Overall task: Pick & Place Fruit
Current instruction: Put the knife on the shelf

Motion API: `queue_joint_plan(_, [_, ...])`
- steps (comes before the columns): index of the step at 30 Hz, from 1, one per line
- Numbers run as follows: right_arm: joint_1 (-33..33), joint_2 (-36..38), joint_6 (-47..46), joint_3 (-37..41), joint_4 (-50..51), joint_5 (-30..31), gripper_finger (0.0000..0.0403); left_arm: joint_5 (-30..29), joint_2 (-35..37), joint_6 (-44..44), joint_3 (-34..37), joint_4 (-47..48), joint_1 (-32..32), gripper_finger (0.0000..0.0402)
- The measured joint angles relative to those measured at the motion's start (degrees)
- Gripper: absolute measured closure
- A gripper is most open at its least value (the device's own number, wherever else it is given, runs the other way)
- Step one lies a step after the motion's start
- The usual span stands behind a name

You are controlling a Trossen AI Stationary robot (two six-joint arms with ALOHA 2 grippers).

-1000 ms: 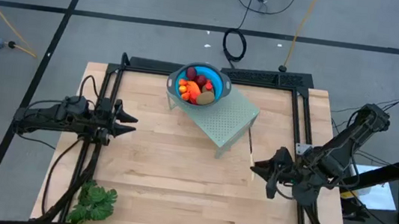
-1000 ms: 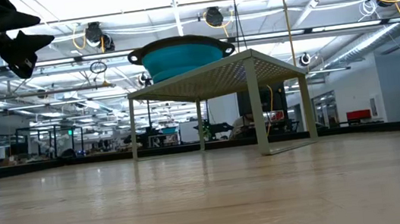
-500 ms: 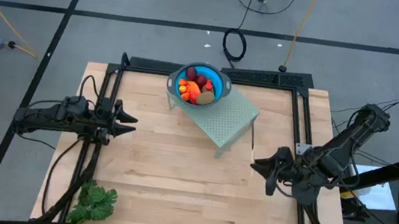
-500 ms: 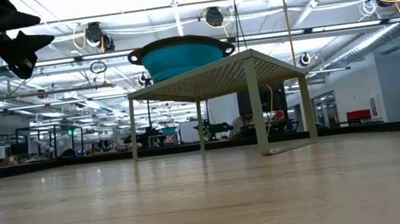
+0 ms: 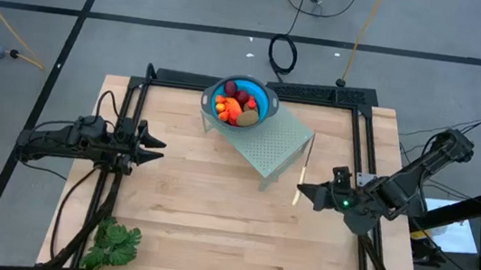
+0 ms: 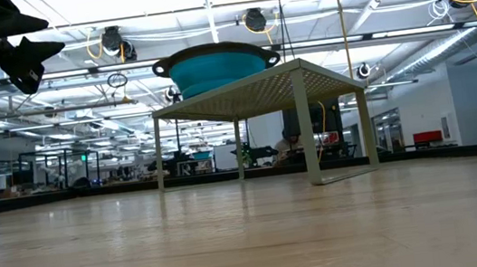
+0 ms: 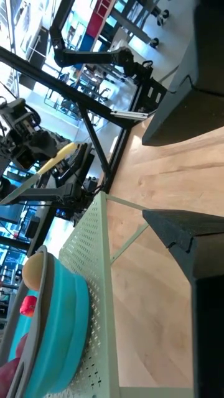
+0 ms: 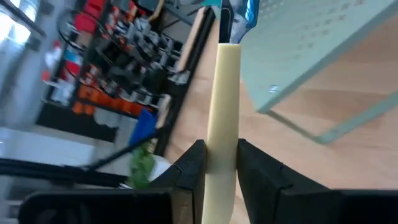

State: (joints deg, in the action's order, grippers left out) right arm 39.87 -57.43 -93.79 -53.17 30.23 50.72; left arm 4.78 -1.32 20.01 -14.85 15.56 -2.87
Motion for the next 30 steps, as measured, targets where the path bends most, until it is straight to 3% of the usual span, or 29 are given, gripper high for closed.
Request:
queue_joint_plan(11, [-10.17, -0.04, 0.31, -0.02, -13.65, -5.97, 0.0332, -0.31, 0.00, -0.91, 0.00, 0.03, 0.00, 0.0224])
queue_joint_plan(22, [-21.08, -5.63, -0.38, -0.02, -25.24, -11.19, 0.0333, -0.33, -0.02, -0.27, 0.02, -0.25, 0.02, 0.0224])
queue_joint_plan(30, [-24.55, -8.86, -5.85, -0.02, -26.75, -13.53, 0.0333, -0.42, -0.02, -0.79, 0.02, -0.49, 0.01, 0.0224])
